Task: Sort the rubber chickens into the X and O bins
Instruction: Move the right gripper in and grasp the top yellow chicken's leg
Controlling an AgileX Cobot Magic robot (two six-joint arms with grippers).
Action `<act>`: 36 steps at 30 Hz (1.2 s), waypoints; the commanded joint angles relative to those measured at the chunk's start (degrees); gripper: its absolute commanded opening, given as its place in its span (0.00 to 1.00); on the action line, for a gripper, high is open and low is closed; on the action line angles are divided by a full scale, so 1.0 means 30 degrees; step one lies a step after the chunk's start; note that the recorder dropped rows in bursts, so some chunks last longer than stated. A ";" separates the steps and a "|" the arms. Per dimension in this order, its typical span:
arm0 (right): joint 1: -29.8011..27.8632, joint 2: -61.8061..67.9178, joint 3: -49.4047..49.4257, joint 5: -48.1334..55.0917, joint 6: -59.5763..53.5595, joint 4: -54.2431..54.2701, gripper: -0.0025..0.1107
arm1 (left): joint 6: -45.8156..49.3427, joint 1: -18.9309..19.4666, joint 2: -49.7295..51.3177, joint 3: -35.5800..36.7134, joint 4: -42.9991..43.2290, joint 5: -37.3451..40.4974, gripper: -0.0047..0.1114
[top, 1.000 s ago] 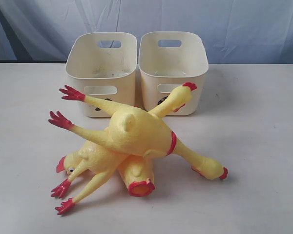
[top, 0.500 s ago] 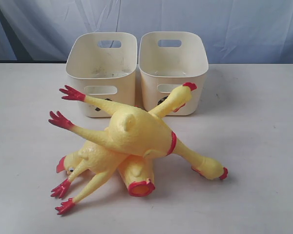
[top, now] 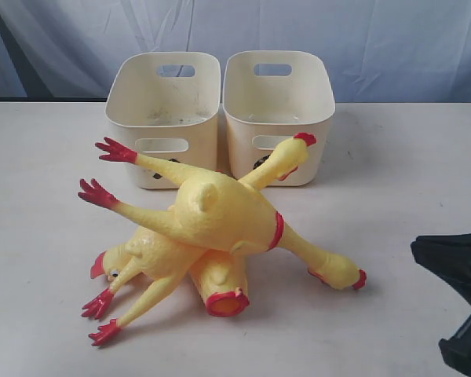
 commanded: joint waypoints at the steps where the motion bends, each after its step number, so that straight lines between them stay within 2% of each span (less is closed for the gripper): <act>1: 0.0732 0.1810 -0.0112 -0.1353 -0.0902 -0.0277 0.02 | -0.0059 -0.0026 -0.0043 0.0023 0.0048 -0.0114 0.04; 6: 0.1418 0.3837 -0.0112 -0.2758 -0.0902 -0.0277 0.03 | -0.0059 -0.0026 -0.0043 0.0023 0.0048 -0.0114 0.04; 8: 0.1810 0.4690 -0.0112 -0.3401 -0.0902 -0.0240 0.08 | -0.0059 -0.0026 -0.0043 0.0023 0.0048 -0.0114 0.04; 16: 0.3181 0.7343 -0.0112 -0.6466 -0.0902 -0.0274 0.37 | -0.0059 -0.0026 -0.0043 0.0023 0.0048 -0.0114 0.04; 22: 0.4149 0.8548 -0.0149 -0.7884 -0.0902 -0.1087 0.51 | -0.0059 -0.0026 -0.0043 0.0023 0.0048 -0.0114 0.04; 36: 0.6531 1.0326 -0.0149 -1.0818 -0.0902 -0.4085 0.53 | -0.0059 -0.0026 -0.0043 0.0023 0.0048 -0.0114 0.04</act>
